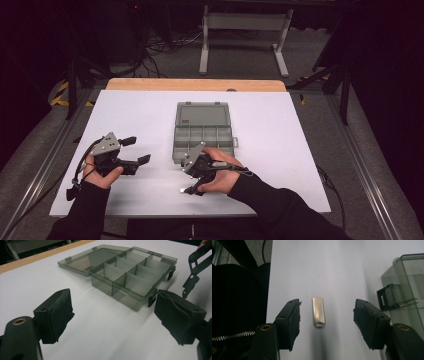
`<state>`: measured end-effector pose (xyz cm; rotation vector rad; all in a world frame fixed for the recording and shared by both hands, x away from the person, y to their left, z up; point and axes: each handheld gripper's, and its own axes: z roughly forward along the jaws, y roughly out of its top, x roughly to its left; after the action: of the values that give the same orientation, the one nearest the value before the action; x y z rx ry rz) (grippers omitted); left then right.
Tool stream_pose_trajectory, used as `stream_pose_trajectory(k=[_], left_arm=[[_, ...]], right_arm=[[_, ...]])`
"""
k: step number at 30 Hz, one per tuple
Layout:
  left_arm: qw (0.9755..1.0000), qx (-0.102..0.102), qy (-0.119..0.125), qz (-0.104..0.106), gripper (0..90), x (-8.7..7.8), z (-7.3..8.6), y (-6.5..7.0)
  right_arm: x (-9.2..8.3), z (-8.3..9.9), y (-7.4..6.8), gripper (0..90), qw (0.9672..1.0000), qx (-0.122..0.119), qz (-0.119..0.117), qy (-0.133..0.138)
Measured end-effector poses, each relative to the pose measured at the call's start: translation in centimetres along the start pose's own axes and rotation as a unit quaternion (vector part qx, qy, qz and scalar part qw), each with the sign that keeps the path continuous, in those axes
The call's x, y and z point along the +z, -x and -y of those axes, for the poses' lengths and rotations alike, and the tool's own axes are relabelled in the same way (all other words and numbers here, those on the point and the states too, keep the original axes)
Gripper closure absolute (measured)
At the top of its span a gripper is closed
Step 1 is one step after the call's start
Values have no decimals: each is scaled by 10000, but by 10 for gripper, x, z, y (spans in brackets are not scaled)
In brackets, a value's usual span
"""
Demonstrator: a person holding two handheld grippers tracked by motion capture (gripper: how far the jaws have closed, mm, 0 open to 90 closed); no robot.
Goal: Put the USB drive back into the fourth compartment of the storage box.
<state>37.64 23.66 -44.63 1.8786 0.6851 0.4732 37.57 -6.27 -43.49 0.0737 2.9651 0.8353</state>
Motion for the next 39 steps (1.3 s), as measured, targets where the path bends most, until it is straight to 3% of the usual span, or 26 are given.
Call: stream_pose_trajectory(k=[13, 21, 34, 39], left_arm=[[10000, -18, -3, 16, 160, 0, 0, 1], [10000, -20, -6, 21, 160, 0, 0, 0], [10000, -13, -8, 31, 159, 0, 0, 1], [10000, -13, -8, 35, 159, 0, 0, 1]], right_arm=[[13, -2, -4, 444, 9995, -153, -21, -286], [18, -4, -8, 537, 9983, -256, -3, -516], [26, -8, -9, 778, 9949, -624, 9, -787], [27, -8, -9, 797, 9947, -616, -40, -818]])
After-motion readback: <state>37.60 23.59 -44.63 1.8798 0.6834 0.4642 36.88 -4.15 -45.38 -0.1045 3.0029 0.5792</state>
